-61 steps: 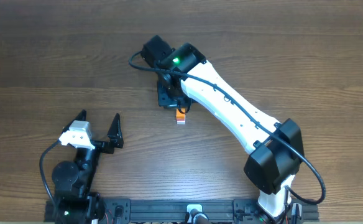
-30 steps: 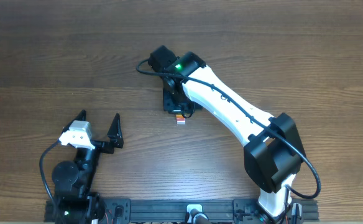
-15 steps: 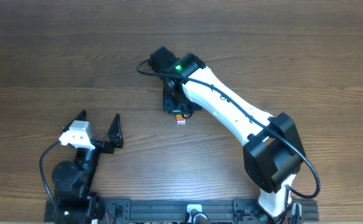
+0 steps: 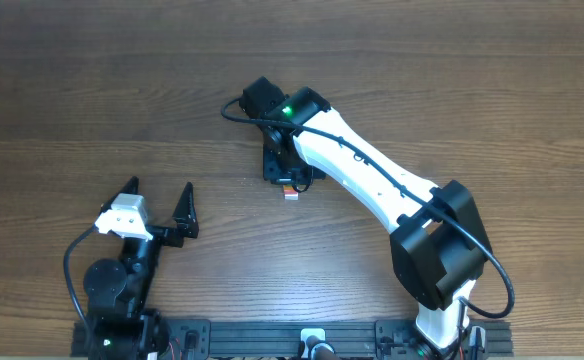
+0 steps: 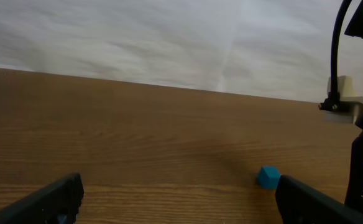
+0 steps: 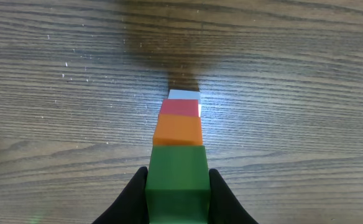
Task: Stack Cubes
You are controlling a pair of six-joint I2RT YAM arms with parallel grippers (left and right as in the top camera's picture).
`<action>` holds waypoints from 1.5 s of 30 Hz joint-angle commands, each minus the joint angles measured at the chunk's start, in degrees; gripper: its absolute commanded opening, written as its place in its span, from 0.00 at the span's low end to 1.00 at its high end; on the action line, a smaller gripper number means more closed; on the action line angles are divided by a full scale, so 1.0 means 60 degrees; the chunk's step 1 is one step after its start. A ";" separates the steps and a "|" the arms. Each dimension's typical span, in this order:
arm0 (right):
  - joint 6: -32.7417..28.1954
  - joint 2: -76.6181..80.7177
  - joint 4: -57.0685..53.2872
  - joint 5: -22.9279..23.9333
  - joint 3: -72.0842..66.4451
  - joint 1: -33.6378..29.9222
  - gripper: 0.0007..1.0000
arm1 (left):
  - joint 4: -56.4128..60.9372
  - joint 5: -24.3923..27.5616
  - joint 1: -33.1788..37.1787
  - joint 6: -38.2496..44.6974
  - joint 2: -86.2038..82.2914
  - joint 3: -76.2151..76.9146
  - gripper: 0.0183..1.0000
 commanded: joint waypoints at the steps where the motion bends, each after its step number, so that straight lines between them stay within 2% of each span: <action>1: 0.0135 -0.0095 0.0117 -0.0080 -0.0069 0.0004 0.01 | -0.0004 0.0124 0.0058 0.0106 -0.0066 -0.0051 1.00; 40: 0.0215 0.0029 0.0240 -0.0084 -0.0277 0.0087 0.03 | -0.0004 0.0124 0.0058 0.0106 -0.0066 -0.0051 1.00; 42: 0.0215 0.0029 0.0262 -0.0084 -0.0277 0.0106 0.09 | -0.0004 0.0124 0.0058 0.0106 -0.0066 -0.0051 1.00; 44: 0.0215 0.0029 0.0273 -0.0080 -0.0277 0.0106 0.36 | -0.0004 0.0124 0.0058 0.0106 -0.0066 -0.0051 1.00; 45: 0.0215 0.0029 0.0273 -0.0084 -0.0277 0.0109 0.54 | -0.0004 0.0124 0.0058 0.0106 -0.0066 -0.0051 1.00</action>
